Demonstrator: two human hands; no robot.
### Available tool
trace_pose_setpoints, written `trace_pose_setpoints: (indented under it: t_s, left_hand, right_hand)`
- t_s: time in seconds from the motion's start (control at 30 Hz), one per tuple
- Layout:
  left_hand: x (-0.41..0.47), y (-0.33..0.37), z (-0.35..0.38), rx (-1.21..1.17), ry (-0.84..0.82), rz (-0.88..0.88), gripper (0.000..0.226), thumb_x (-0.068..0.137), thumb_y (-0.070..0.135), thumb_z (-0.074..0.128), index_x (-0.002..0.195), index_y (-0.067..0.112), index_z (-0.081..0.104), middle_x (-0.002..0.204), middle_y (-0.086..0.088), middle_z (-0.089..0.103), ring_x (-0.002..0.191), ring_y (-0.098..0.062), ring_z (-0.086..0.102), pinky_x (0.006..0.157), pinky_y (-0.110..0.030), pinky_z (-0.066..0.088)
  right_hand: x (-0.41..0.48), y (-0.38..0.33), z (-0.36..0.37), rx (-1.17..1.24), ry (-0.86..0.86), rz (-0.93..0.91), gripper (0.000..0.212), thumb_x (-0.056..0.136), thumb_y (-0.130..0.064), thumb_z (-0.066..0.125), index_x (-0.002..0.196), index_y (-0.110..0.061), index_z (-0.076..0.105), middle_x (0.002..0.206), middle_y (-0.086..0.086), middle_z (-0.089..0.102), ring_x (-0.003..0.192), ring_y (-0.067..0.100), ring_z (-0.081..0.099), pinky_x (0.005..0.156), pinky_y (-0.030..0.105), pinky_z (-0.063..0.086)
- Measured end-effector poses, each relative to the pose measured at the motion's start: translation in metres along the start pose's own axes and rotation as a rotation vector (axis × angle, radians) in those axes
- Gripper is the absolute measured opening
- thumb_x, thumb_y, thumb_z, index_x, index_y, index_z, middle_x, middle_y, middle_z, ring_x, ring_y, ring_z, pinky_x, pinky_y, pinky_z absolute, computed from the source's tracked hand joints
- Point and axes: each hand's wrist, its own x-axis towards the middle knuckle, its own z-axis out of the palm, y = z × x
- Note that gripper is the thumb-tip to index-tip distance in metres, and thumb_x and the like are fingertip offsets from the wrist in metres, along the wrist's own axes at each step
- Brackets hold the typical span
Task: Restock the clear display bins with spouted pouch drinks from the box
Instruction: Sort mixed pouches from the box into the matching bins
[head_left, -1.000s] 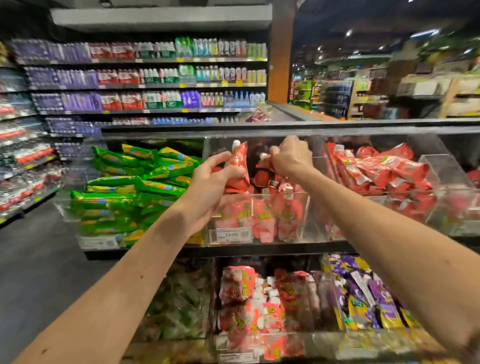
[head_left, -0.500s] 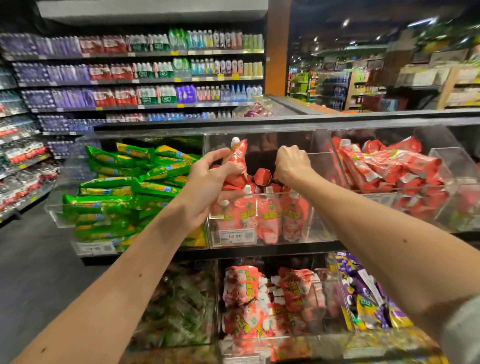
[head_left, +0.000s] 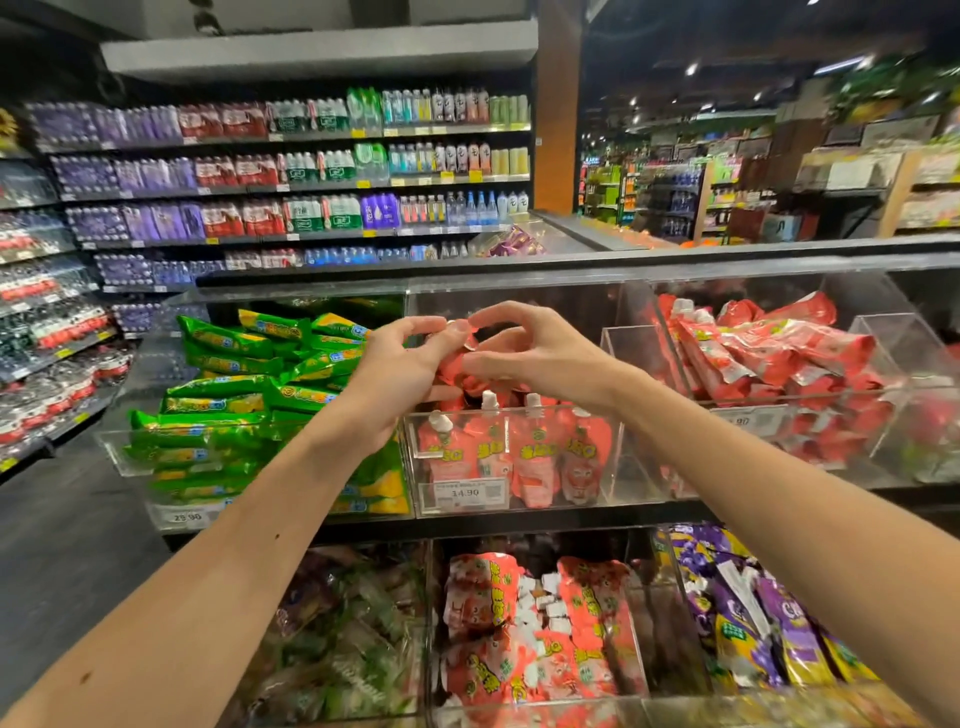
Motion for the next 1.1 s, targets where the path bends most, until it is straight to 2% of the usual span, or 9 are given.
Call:
trace_pose_setpoints:
  t_s: [0.17,0.37,0.47,0.53,0.63,0.73,0.93,1.03,1.1]
  left_hand:
    - [0.021,0.008,-0.002,0.371,-0.224,0.062,0.054,0.091,0.014,0.07,0.139,0.025,0.05,0.105,-0.006,0.074,0.091,-0.018,0.073,0.076,-0.03,0.057]
    - [0.057,-0.005,-0.003,1.33,0.044,0.359,0.042,0.094,0.039,0.065,0.134,0.034,0.056,0.118,-0.006,0.061,0.119,-0.029,0.05,0.096,-0.045,0.043]
    - [0.069,-0.009,-0.003,1.545,0.158,0.413,0.036,0.094,0.038,0.064,0.13,0.032,0.06,0.122,-0.001,0.062,0.12,-0.027,0.047,0.095,-0.044,0.039]
    - [0.075,-0.013,-0.003,1.599,0.204,0.457,0.033,0.095,0.029,0.062,0.128,0.029,0.059,0.117,0.0,0.067,0.118,-0.027,0.05,0.093,-0.043,0.038]
    - [0.079,-0.021,-0.004,1.611,0.182,0.485,0.036,0.092,0.024,0.061,0.127,0.029,0.054,0.108,-0.001,0.07,0.116,-0.026,0.047,0.09,-0.044,0.036]
    - [0.081,-0.031,-0.006,1.706,0.133,0.447,0.036,0.095,0.033,0.052,0.131,0.029,0.054,0.118,0.003,0.067,0.125,-0.026,0.036,0.097,-0.05,0.03]
    - [0.085,-0.034,0.006,1.933,0.047,0.353,0.054,0.095,0.016,0.046,0.148,0.017,0.037,0.134,0.002,0.058,0.14,-0.028,0.02,0.109,-0.058,0.02]
    - [0.073,-0.033,0.003,1.782,0.06,0.372,0.054,0.096,0.019,0.047,0.148,0.017,0.036,0.138,-0.003,0.054,0.136,-0.031,0.027,0.107,-0.05,0.029]
    - [0.066,-0.031,-0.001,1.485,0.109,0.399,0.045,0.097,0.019,0.046,0.142,0.02,0.049,0.131,-0.008,0.061,0.128,-0.033,0.039,0.1,-0.045,0.039]
  right_hand:
    - [0.018,0.005,-0.002,-0.067,0.299,0.06,0.015,0.092,-0.027,0.07,0.101,-0.015,0.073,0.077,0.005,0.074,0.076,0.025,0.074,0.064,0.031,0.057]
    - [0.051,0.021,0.012,-0.235,0.389,0.106,0.022,0.095,-0.027,0.067,0.106,-0.01,0.075,0.096,0.006,0.074,0.077,0.017,0.069,0.064,0.024,0.051]
    - [0.067,0.028,0.025,-0.291,0.457,0.134,0.02,0.095,-0.028,0.066,0.103,-0.013,0.076,0.098,0.008,0.074,0.082,0.018,0.067,0.071,0.026,0.051]
    - [0.077,0.034,0.034,-0.345,0.499,0.163,0.021,0.094,-0.032,0.065,0.098,-0.016,0.077,0.098,0.012,0.075,0.09,0.028,0.069,0.081,0.036,0.054]
    - [0.086,0.04,0.046,-0.434,0.482,0.213,0.025,0.096,-0.036,0.06,0.099,-0.017,0.076,0.1,0.014,0.073,0.096,0.034,0.067,0.077,0.034,0.049]
    - [0.093,0.047,0.05,-0.494,0.394,0.252,0.027,0.099,-0.036,0.056,0.108,-0.018,0.073,0.107,0.015,0.071,0.102,0.035,0.065,0.079,0.035,0.048]
    - [0.095,0.054,0.044,-0.55,0.198,0.264,0.036,0.1,-0.035,0.054,0.13,-0.017,0.061,0.12,0.015,0.067,0.113,0.036,0.062,0.093,0.043,0.051]
    - [0.08,0.046,0.042,-0.597,0.176,0.225,0.041,0.097,-0.03,0.057,0.132,-0.009,0.056,0.127,0.016,0.064,0.118,0.037,0.058,0.098,0.044,0.047]
    - [0.06,0.036,0.039,-0.58,0.259,0.162,0.033,0.094,-0.026,0.058,0.119,-0.005,0.065,0.121,0.017,0.067,0.115,0.037,0.059,0.096,0.042,0.046]
